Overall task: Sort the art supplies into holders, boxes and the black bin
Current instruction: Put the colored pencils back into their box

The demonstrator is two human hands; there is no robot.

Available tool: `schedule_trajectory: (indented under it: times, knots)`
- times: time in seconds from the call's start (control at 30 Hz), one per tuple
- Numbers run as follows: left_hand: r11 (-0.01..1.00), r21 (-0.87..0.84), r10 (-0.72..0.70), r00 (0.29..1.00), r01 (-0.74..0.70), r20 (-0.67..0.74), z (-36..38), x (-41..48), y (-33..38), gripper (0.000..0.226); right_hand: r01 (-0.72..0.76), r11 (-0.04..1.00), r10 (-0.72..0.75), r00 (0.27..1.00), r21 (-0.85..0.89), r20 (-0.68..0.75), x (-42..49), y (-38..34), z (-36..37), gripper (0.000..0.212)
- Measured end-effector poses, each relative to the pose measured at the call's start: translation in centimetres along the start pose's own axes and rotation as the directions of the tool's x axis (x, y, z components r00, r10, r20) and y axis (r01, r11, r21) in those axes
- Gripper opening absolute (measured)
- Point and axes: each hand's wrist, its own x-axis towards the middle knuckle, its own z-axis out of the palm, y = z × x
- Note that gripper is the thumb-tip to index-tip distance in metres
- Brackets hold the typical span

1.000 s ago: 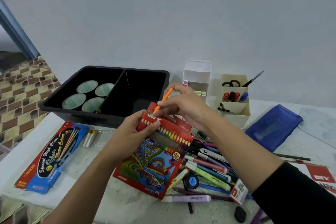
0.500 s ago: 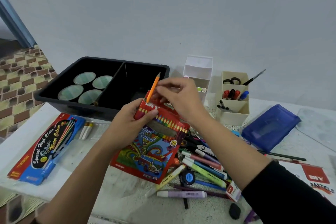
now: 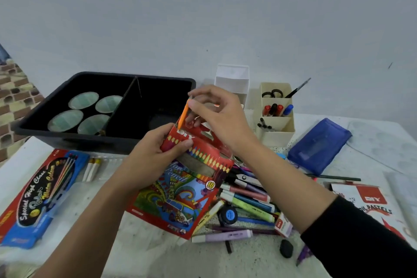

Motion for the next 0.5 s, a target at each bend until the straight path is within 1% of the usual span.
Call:
schedule_trajectory:
  times: [0.07, 0.13, 0.2, 0.23, 0.3, 0.37, 0.4, 0.43, 0.5]
  knots:
    - [1.0, 0.001, 0.0, 1.0, 0.0, 0.017, 0.3, 0.1, -0.1, 0.015, 0.016, 0.987, -0.014, 1.0, -0.159, 0.011, -0.7, 0.6, -0.7, 0.01]
    - [1.0, -0.017, 0.002, 1.0, -0.002, 0.023, 0.6, 0.2, -0.2, 0.016, 0.054, 0.939, -0.026, 0.996, -0.339, 0.086, -2.0, 1.2, -1.1, 0.012]
    - [1.0, -0.014, 0.008, 1.0, -0.008, 0.029, 1.0, 0.3, -0.3, 0.016, 0.11, 0.894, -0.033, 0.983, -0.434, 0.181, -3.4, 1.7, -1.4, 0.017]
    - [1.0, -0.003, 0.003, 1.0, -0.003, 0.029, 1.2, 0.4, -0.5, 0.016, 0.128, 0.874, -0.042, 0.981, -0.468, 0.189, -4.1, 1.8, -1.7, 0.02]
    - [1.0, 0.016, -0.023, 1.0, 0.023, 0.019, 1.4, 0.5, -0.8, 0.014, 0.144, 0.823, -0.098, 0.989, -0.549, 0.112, -5.3, 1.9, -3.1, 0.024]
    - [0.999, 0.026, -0.047, 0.999, 0.047, 0.003, 1.4, 0.5, -1.1, 0.014, 0.138, 0.792, -0.14, 0.989, -0.595, 0.042, -7.0, 1.9, -5.2, 0.016]
    - [0.998, 0.031, -0.056, 0.998, 0.056, -0.01, 1.3, 0.5, -1.2, 0.015, 0.134, 0.794, -0.125, 0.991, -0.593, 0.056, -8.1, 2.0, -6.4, 0.011]
    - [0.997, 0.037, -0.066, 0.998, 0.067, -0.024, 1.2, 0.4, -1.4, 0.015, 0.129, 0.795, -0.084, 0.991, -0.593, 0.104, -9.3, 2.3, -7.4, 0.01]
    - [0.996, 0.044, -0.079, 0.995, 0.081, -0.058, 0.7, 0.3, -1.5, 0.015, 0.141, 0.781, 0.036, 0.962, -0.608, 0.269, -11.5, 3.2, -8.8, 0.011]
